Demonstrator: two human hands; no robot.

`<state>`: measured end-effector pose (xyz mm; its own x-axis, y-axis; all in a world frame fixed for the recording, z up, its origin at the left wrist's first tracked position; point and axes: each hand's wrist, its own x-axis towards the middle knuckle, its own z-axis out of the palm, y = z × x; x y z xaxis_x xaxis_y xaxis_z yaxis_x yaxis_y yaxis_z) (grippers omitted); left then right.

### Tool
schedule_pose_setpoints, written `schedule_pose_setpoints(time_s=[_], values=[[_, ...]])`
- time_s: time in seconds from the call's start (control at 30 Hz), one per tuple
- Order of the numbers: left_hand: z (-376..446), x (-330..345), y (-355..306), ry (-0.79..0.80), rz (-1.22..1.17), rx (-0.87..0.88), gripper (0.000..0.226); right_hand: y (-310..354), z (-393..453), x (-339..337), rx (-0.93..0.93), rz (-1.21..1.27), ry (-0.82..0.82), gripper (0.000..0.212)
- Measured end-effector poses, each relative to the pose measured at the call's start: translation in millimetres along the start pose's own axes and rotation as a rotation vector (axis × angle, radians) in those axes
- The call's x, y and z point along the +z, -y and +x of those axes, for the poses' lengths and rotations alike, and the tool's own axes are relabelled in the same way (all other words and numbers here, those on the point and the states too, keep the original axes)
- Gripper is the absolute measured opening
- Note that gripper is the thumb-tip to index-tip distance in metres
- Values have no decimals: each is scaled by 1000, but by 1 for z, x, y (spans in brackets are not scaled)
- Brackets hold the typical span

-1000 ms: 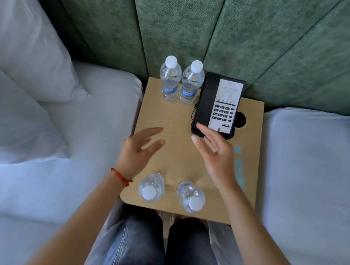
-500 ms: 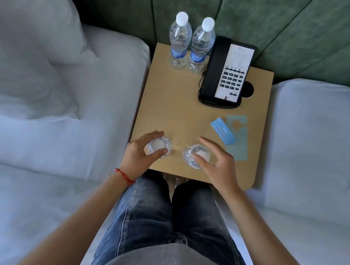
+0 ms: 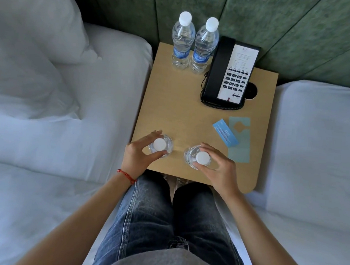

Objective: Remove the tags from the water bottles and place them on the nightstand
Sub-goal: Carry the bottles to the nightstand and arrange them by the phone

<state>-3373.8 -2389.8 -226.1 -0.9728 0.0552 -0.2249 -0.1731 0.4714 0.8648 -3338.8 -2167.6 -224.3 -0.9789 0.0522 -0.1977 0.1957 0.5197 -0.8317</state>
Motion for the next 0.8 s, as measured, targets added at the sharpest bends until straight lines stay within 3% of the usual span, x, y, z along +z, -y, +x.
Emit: schedule_pose_setpoints(time_s=[0.23, 0.53, 0.8], values=[[38, -4, -3, -83, -47, -91, 42, 11, 47, 3, 34, -10, -80, 37], [111, -19, -18, -150, -31, -6, 37, 33, 116, 0, -10, 50, -196, 34], [189, -21, -34, -171, -18, 73, 35, 41, 196, -5, 16, 144, -190, 42]])
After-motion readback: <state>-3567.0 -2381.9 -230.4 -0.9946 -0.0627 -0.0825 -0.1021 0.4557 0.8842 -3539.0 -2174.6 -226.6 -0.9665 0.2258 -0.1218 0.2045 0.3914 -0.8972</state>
